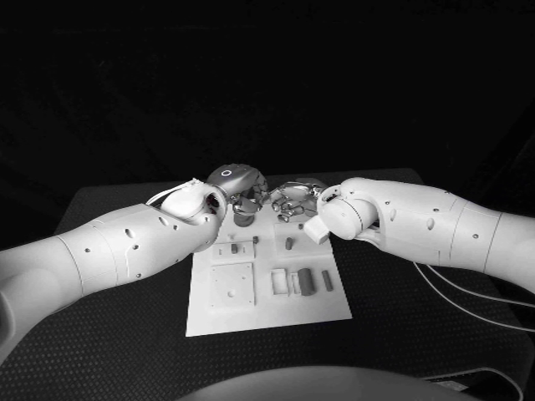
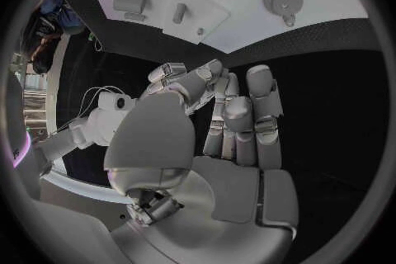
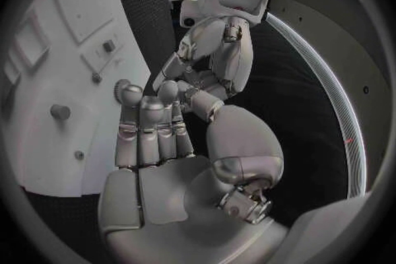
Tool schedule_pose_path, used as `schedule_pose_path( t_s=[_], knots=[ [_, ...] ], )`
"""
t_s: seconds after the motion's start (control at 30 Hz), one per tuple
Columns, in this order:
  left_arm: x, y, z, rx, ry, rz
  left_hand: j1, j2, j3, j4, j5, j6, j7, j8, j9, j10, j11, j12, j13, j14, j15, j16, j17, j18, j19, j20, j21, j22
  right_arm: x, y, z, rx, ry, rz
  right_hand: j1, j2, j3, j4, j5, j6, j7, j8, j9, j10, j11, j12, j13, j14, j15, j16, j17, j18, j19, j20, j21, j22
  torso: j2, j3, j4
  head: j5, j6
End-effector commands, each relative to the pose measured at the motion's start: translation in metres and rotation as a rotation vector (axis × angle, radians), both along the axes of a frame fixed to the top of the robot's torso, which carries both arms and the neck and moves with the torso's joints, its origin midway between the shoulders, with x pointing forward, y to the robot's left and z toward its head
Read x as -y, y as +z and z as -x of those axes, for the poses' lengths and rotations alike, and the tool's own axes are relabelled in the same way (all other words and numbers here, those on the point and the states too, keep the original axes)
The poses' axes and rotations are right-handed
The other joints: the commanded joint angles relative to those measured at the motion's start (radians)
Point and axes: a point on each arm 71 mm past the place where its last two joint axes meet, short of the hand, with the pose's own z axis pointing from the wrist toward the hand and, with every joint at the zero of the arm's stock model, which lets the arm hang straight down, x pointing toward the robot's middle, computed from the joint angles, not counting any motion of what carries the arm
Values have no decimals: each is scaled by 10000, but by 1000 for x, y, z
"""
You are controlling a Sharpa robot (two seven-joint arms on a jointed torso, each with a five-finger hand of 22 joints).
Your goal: Assemble the parts on the task board
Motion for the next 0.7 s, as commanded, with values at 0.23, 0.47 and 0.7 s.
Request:
schedule_pose_path(
  t_s=[0.23,0.47,0.7],
  knots=[
    [7,-2,5,-223,-441,-25,209,219,257,68,-66,120,169,-38,30,1148,123,-250,58,6,1,-70,-1,336,5,-7,-84,181,-3,5,-1,279,115,-263,84,22,-61,3,58,-233,180,-25,10,-7,55,-24,14,-11,53,-33,10,131,-55,10,-58,77,-3,1,7,-10,12],
    [2,-4,3,-378,-170,-198,405,440,906,407,-1284,173,159,-92,38,1342,113,-559,112,6,-5,-94,35,339,18,-13,-120,202,0,5,1,340,145,-300,90,26,-58,0,59,-231,180,-28,6,-8,56,-23,15,-10,55,-32,11,131,-55,10,-58,78,-2,-1,9,11,2],
    [-5,-6,0,-538,94,-367,434,448,937,376,-1352,201,152,-90,34,1396,108,-607,106,9,-10,-84,52,346,31,-18,-105,213,2,7,10,417,355,-410,111,34,-50,-8,61,-218,180,-26,1,-9,56,-21,15,-10,56,-30,12,131,-56,8,-58,79,-3,4,1,41,-21]
  ],
)
